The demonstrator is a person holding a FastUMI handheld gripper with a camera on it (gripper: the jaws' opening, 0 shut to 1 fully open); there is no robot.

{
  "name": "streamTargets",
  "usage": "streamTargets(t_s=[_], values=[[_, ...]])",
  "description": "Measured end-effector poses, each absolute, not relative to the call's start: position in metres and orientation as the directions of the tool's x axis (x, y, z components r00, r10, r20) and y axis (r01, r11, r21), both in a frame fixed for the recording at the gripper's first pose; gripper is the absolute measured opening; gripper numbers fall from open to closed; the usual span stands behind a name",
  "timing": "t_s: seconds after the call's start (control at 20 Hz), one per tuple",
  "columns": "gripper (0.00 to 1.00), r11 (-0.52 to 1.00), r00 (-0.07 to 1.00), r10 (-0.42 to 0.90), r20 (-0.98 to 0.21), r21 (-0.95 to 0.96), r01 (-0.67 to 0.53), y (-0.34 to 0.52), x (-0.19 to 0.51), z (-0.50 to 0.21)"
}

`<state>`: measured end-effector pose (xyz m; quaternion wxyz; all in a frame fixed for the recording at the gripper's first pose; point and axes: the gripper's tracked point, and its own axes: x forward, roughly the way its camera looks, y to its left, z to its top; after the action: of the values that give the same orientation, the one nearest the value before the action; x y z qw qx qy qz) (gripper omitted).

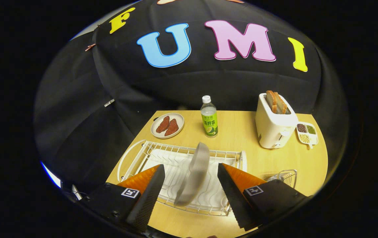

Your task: Take the plate from the dish rack, then take the spoon from the basket and place it into the plate.

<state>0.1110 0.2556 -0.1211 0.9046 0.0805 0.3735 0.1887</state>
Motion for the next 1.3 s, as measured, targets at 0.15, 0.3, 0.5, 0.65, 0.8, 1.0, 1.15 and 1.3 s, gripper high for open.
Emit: streamTargets(t_s=[0.15, 0.3, 0.5, 0.65, 0.8, 1.0, 1.15, 1.3], values=[[0.99, 0.927, 0.624, 0.376, -0.685, 0.270, -0.262, 0.268, 0.124, -0.141], [0.99, 0.937, 0.585, 0.348, -0.732, 0.256, -0.237, 0.274, 0.126, -0.162], [0.89, 0.948, 0.565, 0.315, -0.763, 0.217, -0.235, 0.275, 0.132, -0.180], [0.61, 0.954, 0.548, 0.291, -0.784, 0.193, -0.231, 0.273, 0.132, -0.188], [0.57, 0.962, 0.541, 0.262, -0.800, 0.174, -0.209, 0.268, 0.132, -0.190], [0.42, 0.984, 0.520, 0.174, -0.836, 0.133, -0.115, 0.256, 0.132, -0.194], [0.37, 0.988, 0.521, 0.136, -0.843, 0.079, -0.130, 0.263, 0.129, -0.189], [0.36, 0.991, 0.537, 0.083, -0.840, 0.011, -0.135, 0.269, 0.127, -0.184]])
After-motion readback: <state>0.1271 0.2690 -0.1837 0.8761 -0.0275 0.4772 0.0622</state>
